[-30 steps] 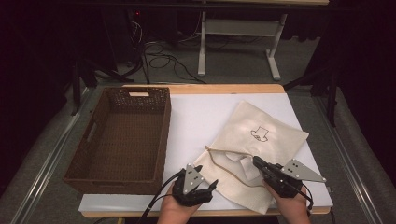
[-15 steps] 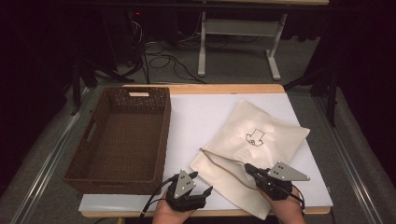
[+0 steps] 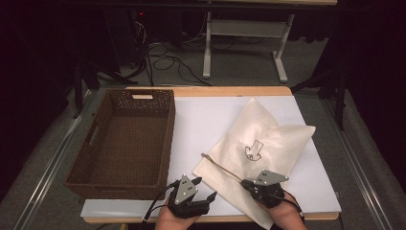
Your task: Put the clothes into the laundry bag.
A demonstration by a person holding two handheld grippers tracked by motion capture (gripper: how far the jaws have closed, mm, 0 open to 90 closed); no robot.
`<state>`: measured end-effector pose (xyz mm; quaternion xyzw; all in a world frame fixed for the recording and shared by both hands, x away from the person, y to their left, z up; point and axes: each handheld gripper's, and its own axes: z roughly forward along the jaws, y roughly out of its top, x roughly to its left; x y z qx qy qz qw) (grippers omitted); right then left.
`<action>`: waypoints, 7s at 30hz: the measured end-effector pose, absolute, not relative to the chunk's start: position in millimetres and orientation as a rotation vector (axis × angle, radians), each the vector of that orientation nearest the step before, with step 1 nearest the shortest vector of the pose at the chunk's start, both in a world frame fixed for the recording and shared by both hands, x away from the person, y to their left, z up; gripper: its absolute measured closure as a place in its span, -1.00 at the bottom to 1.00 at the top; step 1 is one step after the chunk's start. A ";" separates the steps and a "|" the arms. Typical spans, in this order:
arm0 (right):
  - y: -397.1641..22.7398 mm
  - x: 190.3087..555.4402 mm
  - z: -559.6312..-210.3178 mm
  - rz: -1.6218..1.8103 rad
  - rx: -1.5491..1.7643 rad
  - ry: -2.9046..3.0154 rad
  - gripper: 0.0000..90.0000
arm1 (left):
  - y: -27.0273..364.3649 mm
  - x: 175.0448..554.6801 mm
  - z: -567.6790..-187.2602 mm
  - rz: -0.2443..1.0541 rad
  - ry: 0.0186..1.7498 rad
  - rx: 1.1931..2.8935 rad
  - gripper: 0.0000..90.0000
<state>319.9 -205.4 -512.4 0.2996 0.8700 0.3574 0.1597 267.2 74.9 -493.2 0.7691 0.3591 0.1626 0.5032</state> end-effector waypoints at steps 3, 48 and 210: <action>-203.2 320.3 -513.4 0.993 0.835 2.492 0.95 | 74.2 267.3 -494.3 0.409 0.867 1.867 -0.28; -244.7 314.4 -468.6 1.304 0.973 2.191 0.02 | 80.3 268.4 -494.3 0.431 0.905 1.842 -0.31; -285.6 360.6 -492.4 1.096 1.106 2.168 0.09 | 66.4 301.3 -500.8 0.634 1.025 1.957 -0.12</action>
